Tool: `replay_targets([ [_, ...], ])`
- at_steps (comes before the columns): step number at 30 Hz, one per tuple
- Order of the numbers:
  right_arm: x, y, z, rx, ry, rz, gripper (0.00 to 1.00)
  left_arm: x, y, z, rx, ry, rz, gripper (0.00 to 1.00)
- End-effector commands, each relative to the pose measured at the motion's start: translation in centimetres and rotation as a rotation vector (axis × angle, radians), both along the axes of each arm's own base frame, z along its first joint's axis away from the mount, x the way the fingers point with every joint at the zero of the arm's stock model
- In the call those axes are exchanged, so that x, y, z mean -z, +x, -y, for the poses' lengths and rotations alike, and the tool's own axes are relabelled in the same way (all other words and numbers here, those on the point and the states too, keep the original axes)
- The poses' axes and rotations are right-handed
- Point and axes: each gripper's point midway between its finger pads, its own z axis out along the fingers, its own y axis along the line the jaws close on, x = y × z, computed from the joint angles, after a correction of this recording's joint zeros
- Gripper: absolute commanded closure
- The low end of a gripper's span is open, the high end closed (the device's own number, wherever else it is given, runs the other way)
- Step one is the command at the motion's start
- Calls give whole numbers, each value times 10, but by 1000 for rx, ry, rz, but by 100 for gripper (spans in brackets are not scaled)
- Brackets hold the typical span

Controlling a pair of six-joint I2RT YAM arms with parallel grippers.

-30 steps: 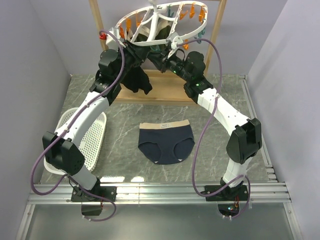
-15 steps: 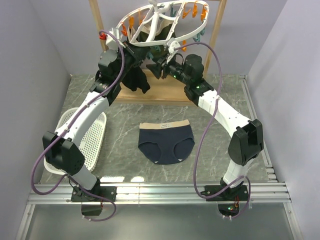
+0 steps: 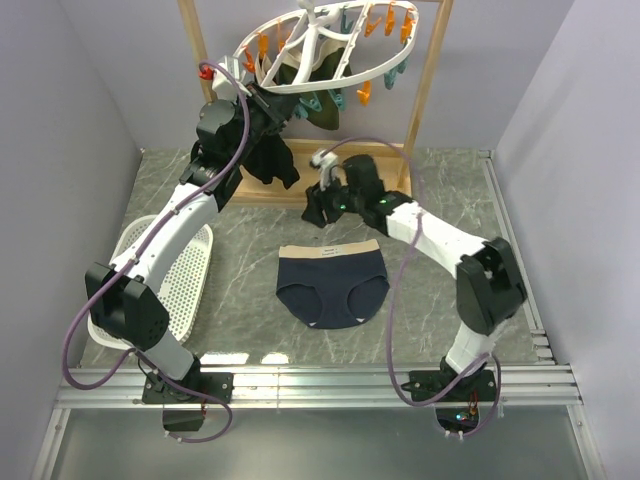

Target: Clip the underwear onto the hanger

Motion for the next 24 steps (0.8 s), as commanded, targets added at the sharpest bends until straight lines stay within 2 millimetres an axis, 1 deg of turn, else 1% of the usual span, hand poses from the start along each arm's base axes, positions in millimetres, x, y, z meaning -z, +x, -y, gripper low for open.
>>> replay_targets([
  [1, 64, -12, -6, 14, -173, -156, 43, -18, -5, -12, -21, -21, 52, 100],
  [2, 72, -10, -7, 21, -194, -172, 43, -18, -5, -11, -18, -23, 49, 100],
  [3, 83, -15, -11, 9, -225, -189, 41, -16, -5, -10, -15, -22, 46, 100],
  [4, 98, -13, -15, 8, -255, -202, 41, -16, -5, -10, -14, -21, 45, 100],
  [5, 105, -11, -15, 15, -278, -197, 39, -15, -5, -10, -13, -22, 43, 100],
  [6, 112, -13, -21, -4, -303, -179, 38, -15, -5, -10, -14, -20, 40, 100],
  [7, 124, -13, -22, -10, -331, -186, 37, -14, -5, -10, -12, -17, 40, 100],
  [10, 144, -12, -28, -17, -373, -187, 36, -13, -4, -9, -10, -6, 39, 100],
  [15, 158, -15, -33, -15, -415, -210, 34, -10, -4, -8, -5, 0, 30, 100],
  [18, 170, -13, -31, 35, -462, -201, 34, -8, -3, -8, -5, 0, 24, 100],
  [19, 177, -13, -29, 55, -489, -216, 34, -8, -4, -8, -6, -1, 22, 100],
  [21, 182, -14, -27, 96, -508, -251, 36, -5, -3, -8, -6, 1, 16, 100],
  [24, 179, -12, -21, 174, -516, -279, 36, -4, -3, -9, -11, 3, 14, 100],
])
